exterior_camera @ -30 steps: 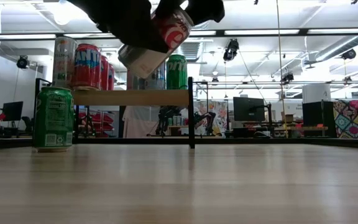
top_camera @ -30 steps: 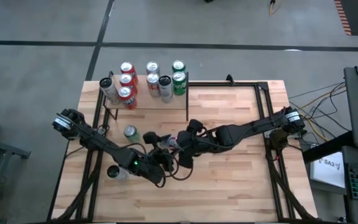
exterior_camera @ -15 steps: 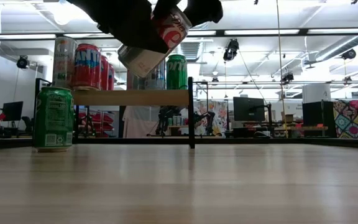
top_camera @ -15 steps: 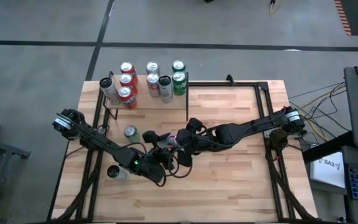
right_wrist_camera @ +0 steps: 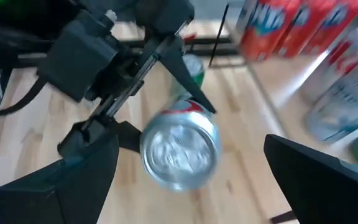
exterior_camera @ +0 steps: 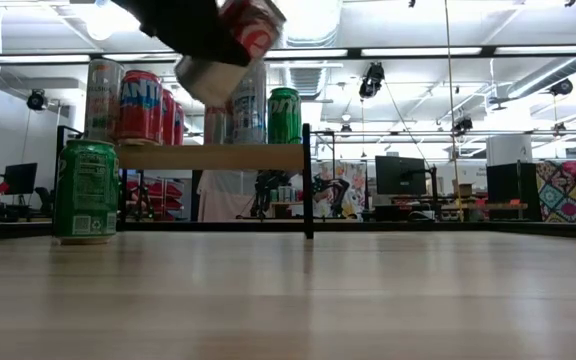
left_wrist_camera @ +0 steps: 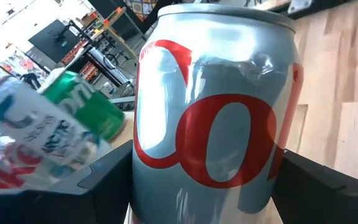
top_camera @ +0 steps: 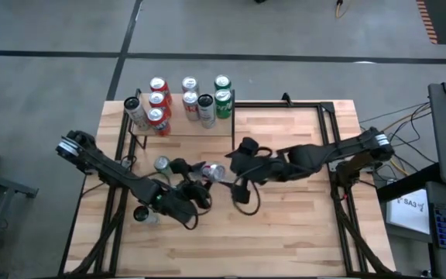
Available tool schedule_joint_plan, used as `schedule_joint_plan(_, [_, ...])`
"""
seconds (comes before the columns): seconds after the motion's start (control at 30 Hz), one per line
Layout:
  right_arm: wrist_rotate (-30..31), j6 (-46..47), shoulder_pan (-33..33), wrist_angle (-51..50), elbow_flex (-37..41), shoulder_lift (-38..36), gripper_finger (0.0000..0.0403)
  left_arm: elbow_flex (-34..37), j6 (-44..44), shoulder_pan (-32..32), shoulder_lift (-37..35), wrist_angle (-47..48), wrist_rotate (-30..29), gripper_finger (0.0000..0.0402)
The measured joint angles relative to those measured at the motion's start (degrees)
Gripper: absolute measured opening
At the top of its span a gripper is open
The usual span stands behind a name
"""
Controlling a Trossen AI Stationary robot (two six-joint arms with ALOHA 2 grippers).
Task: Place canned beverage on shelf
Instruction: Put the silver soda can aligned with the other silver soda cans on the shelf
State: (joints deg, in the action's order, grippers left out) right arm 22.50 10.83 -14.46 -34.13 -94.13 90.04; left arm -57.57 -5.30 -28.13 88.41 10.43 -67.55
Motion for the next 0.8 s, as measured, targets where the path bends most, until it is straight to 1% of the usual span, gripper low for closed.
schedule_joint_plan(0.1, [1.4, -3.8, 0.0, 0.6, 0.0, -2.3, 0.0390, 2.8, 2.0, -0.6, -5.5, -2.1, 0.5, 0.0288])
schedule_joint_plan(0.17, [1.5, -6.7, 0.1, 2.7, 0.9, -3.4, 0.0390, 5.2, 5.3, -0.9, -9.2, -7.0, 2.1, 0.0288])
schedule_joint_plan(0.2, [1.5, -8.2, 0.1, 4.1, 1.6, -4.0, 0.0390, 6.9, 7.6, -1.1, -11.1, -10.5, 3.9, 0.0288])
schedule_joint_plan(0.27, [1.4, -10.8, 0.1, 6.9, 3.4, -4.6, 0.0390, 10.9, 13.3, -1.2, -14.5, -20.1, 10.1, 0.0288])
schedule_joint_plan(0.33, [1.5, -12.6, 0.1, 11.0, 5.9, -5.0, 0.0391, 16.0, 18.8, -1.2, -17.6, -32.9, 17.3, 0.0288])
schedule_joint_plan(0.4, [1.5, -14.3, 0.1, 15.1, 8.8, -5.4, 0.0391, 21.2, 22.9, -1.2, -20.3, -45.5, 22.7, 0.0288])
schedule_joint_plan(0.43, [1.5, -15.0, 0.1, 17.5, 10.4, -5.5, 0.0391, 23.7, 24.3, -1.2, -21.4, -50.8, 24.6, 0.0288])
schedule_joint_plan(0.5, [1.5, -16.8, 0.1, 22.5, 13.7, -5.8, 0.0391, 27.9, 25.6, -1.2, -23.4, -58.4, 26.6, 0.0288])
schedule_joint_plan(0.6, [0.9, -20.2, -0.1, 33.1, 19.1, -5.9, 0.0391, 31.7, 26.3, -1.2, -26.3, -63.2, 27.1, 0.0288])
schedule_joint_plan(0.8, [-1.2, -25.6, -0.2, 61.8, 28.1, -3.6, 0.0391, 33.6, 27.1, -1.1, -29.0, -63.4, 26.9, 0.0288])
